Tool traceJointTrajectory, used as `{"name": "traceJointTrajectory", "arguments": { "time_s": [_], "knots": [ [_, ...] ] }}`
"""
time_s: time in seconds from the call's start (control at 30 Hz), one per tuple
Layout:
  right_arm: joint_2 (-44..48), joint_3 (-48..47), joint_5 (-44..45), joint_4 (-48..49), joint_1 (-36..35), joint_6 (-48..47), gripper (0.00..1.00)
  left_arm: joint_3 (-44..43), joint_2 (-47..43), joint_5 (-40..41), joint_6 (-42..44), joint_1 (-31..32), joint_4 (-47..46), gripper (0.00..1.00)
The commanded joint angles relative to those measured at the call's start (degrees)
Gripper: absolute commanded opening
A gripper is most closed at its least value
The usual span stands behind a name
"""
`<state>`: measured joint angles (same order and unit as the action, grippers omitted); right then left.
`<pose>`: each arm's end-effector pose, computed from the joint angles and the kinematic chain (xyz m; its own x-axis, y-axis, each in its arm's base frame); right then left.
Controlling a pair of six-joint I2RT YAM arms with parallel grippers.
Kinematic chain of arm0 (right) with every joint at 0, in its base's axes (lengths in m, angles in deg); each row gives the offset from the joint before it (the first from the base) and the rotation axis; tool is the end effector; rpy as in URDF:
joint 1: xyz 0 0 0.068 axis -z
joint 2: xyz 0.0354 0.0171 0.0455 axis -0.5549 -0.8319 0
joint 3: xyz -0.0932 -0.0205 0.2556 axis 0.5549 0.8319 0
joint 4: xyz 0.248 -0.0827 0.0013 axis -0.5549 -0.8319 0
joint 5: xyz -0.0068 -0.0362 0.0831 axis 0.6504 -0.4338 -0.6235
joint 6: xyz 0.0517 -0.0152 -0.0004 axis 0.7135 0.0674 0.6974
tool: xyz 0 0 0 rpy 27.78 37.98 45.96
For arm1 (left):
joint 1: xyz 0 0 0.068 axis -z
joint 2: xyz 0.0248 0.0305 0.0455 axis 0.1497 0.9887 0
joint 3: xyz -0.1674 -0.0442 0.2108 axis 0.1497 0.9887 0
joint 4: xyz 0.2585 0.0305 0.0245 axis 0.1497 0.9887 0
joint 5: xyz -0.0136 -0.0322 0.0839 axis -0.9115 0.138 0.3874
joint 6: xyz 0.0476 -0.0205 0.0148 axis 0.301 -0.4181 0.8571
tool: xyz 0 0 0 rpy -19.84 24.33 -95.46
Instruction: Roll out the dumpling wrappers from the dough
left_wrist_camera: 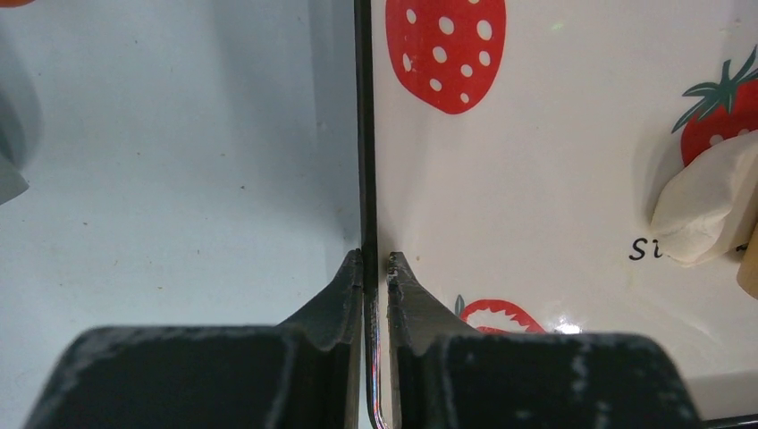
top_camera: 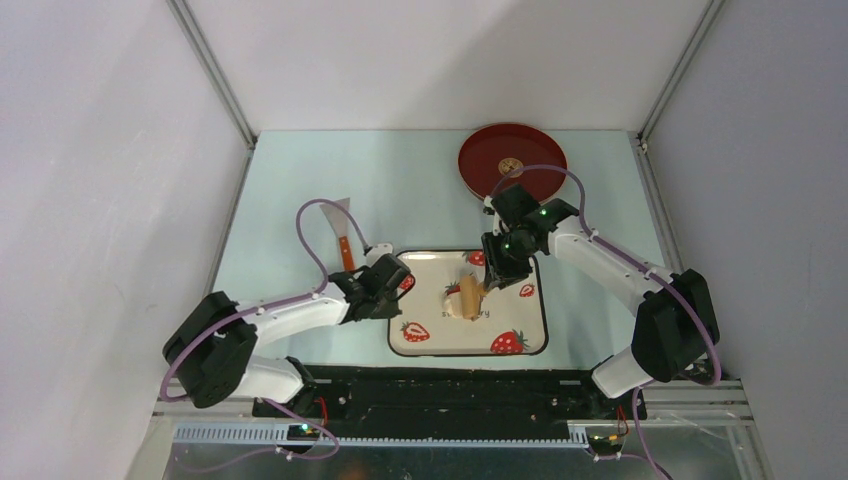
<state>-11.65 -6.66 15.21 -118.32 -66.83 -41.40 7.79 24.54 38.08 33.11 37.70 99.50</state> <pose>0.2407 0.1656 0.2531 -0.9439 -0.2356 -0.2316 -0.2970 0.9120 0.2828 0.1693 -0.1626 0.1600 -0.8723 -0.0688 -0.4841 -0.0106 0.9925 -0.1221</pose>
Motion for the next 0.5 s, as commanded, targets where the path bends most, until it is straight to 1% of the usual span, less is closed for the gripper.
{"name": "traceJointTrajectory", "arguments": {
  "time_s": [0.0,0.2,0.47],
  "knots": [
    [-2.93,4.25,18.16,-10.30,1.94,-3.53,0.00,4.97,1.10,2.61,0.69,-1.24,12.18,0.03],
    [-1.86,4.24,15.64,-9.78,2.37,-3.80,0.00,6.58,-1.99,2.78,1.42,-4.51,12.77,0.02],
    [0.81,4.30,10.35,-9.72,5.10,-4.99,0.00,6.80,-2.96,2.69,1.77,-5.50,12.92,0.02]
  ]
}}
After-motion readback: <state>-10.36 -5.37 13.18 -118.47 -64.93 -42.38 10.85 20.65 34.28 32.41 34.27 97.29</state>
